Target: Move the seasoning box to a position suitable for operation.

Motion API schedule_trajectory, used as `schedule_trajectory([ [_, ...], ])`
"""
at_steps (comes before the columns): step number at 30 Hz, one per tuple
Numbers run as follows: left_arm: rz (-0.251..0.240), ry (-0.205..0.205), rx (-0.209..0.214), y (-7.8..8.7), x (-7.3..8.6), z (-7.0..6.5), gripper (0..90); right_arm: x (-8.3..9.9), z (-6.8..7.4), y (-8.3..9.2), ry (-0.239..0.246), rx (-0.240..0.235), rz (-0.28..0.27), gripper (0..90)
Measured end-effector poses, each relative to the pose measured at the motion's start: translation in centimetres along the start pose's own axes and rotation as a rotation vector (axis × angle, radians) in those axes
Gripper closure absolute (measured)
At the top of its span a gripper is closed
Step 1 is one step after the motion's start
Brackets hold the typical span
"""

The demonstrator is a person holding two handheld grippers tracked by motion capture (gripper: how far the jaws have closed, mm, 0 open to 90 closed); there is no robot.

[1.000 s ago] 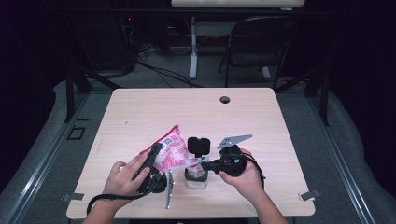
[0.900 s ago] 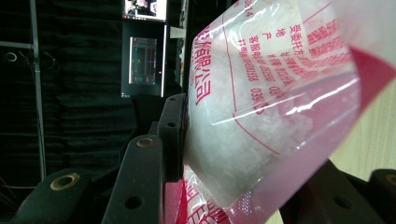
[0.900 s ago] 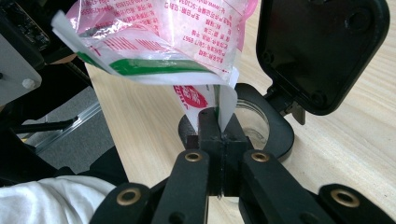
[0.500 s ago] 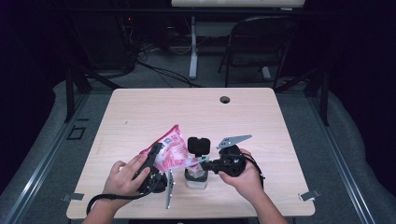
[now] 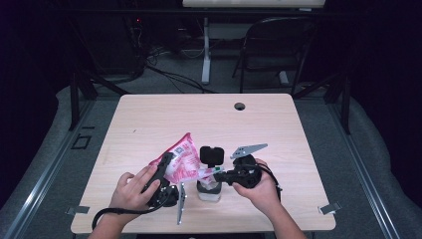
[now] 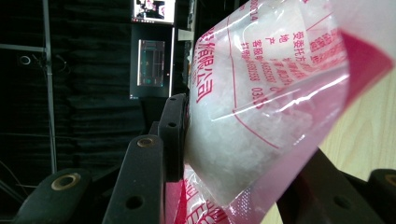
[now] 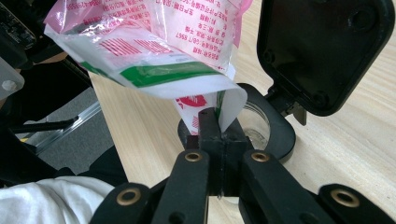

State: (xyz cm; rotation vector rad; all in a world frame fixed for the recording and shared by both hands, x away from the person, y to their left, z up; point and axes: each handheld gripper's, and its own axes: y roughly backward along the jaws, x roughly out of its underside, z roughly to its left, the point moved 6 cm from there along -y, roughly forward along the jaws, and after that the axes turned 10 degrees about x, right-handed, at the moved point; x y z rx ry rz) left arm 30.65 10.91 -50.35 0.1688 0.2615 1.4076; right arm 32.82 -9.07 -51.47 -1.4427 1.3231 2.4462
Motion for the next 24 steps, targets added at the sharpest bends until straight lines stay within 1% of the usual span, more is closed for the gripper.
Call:
schedule_trajectory([
  [6, -0.006, -0.005, -0.012, 0.03, -0.08, 0.13, 64.6, 0.03, -0.03, -0.05, 0.0, 0.004, 0.0, 90.0],
  [11, -0.007, -0.007, -0.014, 0.05, -0.1, 0.14, 64.6, 0.08, -0.14, -0.1, -0.001, 0.005, 0.004, 90.0],
  [14, -0.008, 0.0, -0.011, 0.07, -0.13, 0.12, 64.6, 0.11, -0.15, -0.14, -0.006, 0.003, 0.003, 90.0],
  [16, -0.012, -0.005, -0.019, 0.11, -0.2, 0.25, 64.6, 0.11, -0.21, -0.11, -0.006, 0.004, 0.003, 90.0],
  [24, -0.016, -0.007, -0.021, 0.07, -0.32, 0.31, 64.6, 0.16, -0.39, -0.05, -0.003, 0.007, 0.007, 90.0],
])
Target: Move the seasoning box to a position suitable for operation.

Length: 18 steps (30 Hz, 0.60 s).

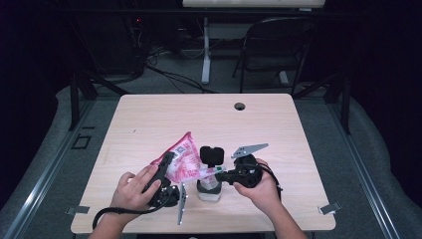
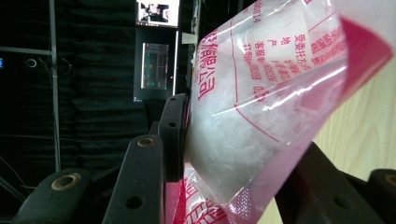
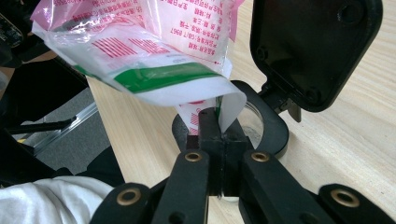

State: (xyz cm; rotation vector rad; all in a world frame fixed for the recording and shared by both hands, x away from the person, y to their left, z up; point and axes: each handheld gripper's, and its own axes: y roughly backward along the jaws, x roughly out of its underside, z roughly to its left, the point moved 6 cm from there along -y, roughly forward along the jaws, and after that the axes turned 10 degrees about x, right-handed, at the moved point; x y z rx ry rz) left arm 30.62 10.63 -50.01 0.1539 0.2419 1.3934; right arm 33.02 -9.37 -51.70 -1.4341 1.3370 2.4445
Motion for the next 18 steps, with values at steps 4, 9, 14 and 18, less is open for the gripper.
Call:
schedule_trajectory([
  [4, -0.002, 0.009, 0.003, -0.01, 0.02, -0.03, 64.6, 0.0, -0.02, -0.05, -0.003, -0.001, 0.0, 90.0],
  [9, -0.005, 0.003, -0.006, 0.04, -0.01, 0.15, 64.6, -0.01, -0.02, -0.06, -0.007, -0.002, -0.003, 90.0],
  [14, -0.004, 0.013, 0.001, -0.06, 0.05, 0.05, 64.6, 0.0, -0.11, -0.08, -0.005, 0.0, 0.001, 90.0],
  [18, -0.008, 0.011, -0.005, -0.11, 0.02, 0.17, 64.6, 0.01, -0.16, -0.13, -0.006, 0.002, 0.0, 90.0],
])
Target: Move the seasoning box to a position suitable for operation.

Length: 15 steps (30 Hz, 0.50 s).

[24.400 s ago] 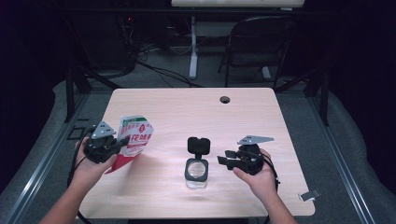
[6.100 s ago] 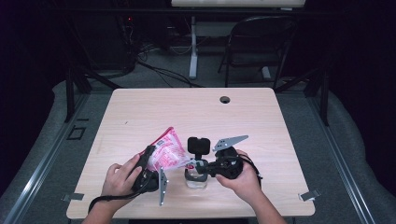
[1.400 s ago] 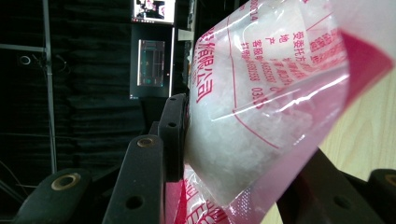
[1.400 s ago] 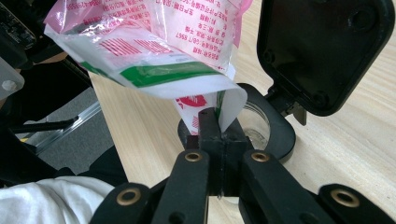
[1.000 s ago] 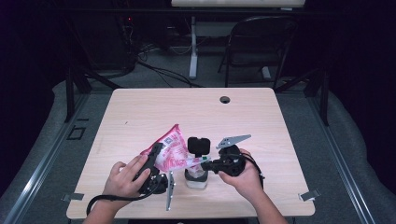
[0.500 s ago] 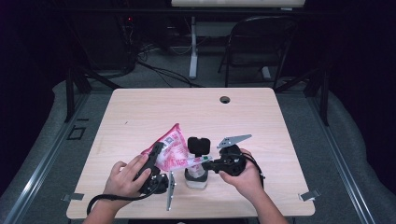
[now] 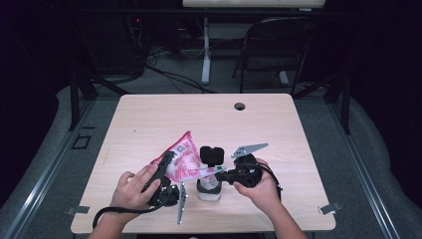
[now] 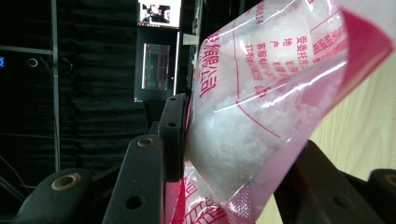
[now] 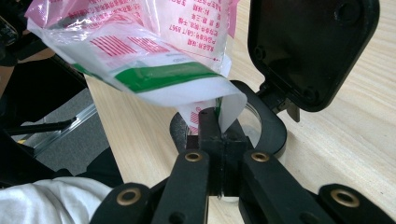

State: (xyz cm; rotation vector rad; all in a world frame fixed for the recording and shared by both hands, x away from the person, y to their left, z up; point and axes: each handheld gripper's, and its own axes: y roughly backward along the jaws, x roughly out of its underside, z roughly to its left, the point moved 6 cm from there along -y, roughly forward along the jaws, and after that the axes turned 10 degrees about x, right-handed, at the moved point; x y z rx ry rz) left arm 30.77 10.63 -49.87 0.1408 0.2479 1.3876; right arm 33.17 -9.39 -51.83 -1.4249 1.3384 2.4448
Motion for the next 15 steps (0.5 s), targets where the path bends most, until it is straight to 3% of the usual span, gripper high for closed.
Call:
schedule_trajectory([
  [15, 0.002, 0.005, 0.001, 0.06, 0.02, 0.06, 64.7, 0.15, -0.07, -0.26, -0.002, 0.0, 0.006, 90.0],
])
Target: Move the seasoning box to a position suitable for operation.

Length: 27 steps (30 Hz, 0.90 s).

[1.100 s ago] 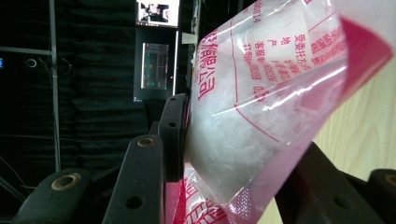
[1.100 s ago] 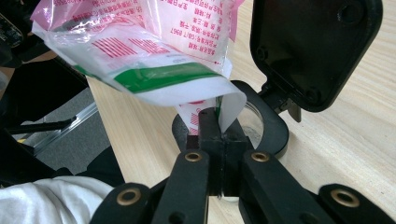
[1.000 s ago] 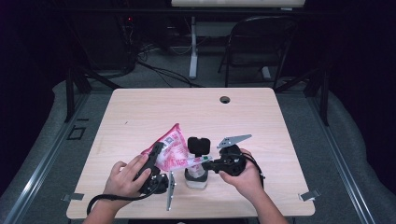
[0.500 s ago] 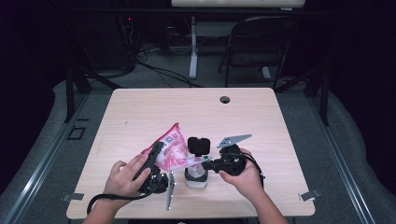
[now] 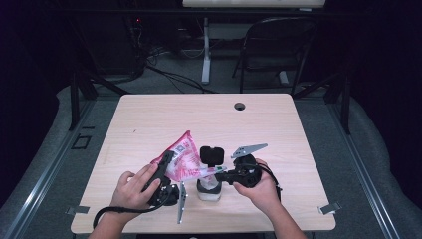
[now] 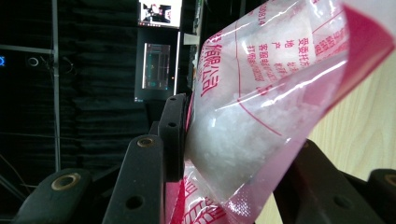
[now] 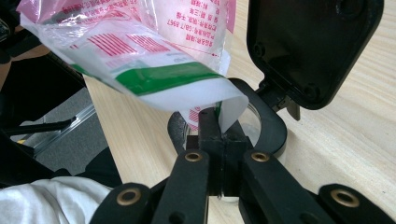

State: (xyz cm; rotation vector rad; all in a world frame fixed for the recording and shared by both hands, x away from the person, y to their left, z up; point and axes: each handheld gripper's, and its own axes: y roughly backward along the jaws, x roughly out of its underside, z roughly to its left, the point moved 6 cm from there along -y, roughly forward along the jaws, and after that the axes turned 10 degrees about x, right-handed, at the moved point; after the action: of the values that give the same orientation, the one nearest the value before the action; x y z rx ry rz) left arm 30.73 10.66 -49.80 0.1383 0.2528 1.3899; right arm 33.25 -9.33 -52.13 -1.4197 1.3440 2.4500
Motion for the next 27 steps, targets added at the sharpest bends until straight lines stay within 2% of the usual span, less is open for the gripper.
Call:
schedule_trajectory([
  [27, -0.003, -0.018, -0.026, 0.37, -0.1, 0.38, 64.2, 0.21, -0.28, -0.12, -0.012, 0.011, 0.0, 90.0],
])
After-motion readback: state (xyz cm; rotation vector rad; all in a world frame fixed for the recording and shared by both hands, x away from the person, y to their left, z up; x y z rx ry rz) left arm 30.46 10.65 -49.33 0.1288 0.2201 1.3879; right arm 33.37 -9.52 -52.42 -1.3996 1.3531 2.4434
